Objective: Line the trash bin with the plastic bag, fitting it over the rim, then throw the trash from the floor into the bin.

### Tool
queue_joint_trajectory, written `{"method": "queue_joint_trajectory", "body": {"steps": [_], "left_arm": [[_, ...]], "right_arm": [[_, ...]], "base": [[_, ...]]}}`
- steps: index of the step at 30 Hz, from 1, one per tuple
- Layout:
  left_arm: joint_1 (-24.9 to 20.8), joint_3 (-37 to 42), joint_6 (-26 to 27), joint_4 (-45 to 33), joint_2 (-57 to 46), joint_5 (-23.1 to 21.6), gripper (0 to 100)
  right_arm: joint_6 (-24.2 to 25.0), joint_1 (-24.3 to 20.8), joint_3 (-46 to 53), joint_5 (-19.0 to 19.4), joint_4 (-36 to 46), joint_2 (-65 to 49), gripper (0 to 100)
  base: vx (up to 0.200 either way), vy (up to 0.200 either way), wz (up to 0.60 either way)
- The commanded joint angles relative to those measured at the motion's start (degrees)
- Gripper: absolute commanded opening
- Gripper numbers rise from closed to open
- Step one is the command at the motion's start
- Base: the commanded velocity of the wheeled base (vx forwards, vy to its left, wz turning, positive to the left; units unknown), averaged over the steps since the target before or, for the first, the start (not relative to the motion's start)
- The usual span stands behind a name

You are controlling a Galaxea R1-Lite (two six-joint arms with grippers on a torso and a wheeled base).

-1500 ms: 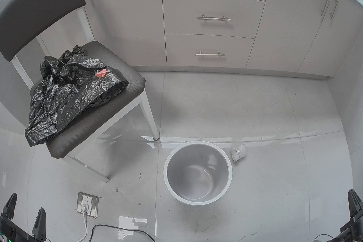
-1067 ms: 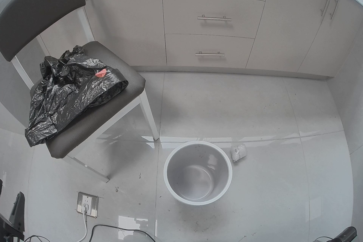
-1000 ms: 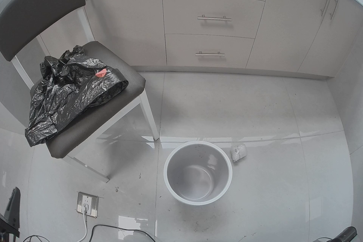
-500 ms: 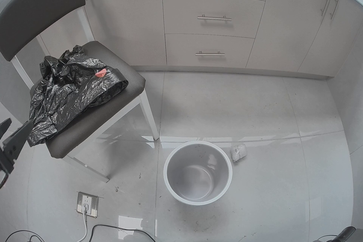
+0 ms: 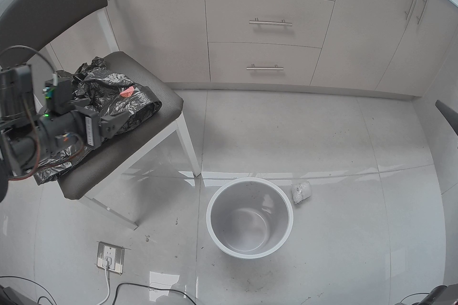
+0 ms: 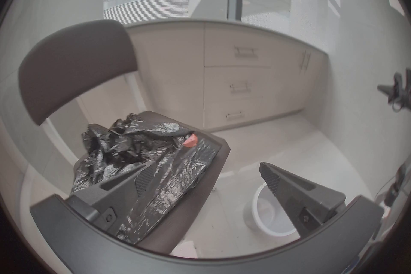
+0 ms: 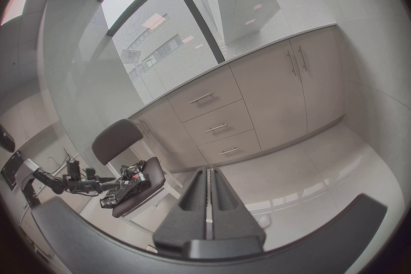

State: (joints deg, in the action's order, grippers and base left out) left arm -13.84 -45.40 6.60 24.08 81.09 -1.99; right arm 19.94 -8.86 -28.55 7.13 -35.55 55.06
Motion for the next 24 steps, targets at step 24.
{"method": "queue_joint_trajectory", "body": {"steps": [24], "left_arm": [[-1.19, -12.7, 21.35, 10.73, 23.5, 15.7, 100]], "right_arm": [[0.53, -0.45, 1.04, 0.25, -1.81, 4.44, 0]], "base": [[0.0, 0.0, 0.0]]}}
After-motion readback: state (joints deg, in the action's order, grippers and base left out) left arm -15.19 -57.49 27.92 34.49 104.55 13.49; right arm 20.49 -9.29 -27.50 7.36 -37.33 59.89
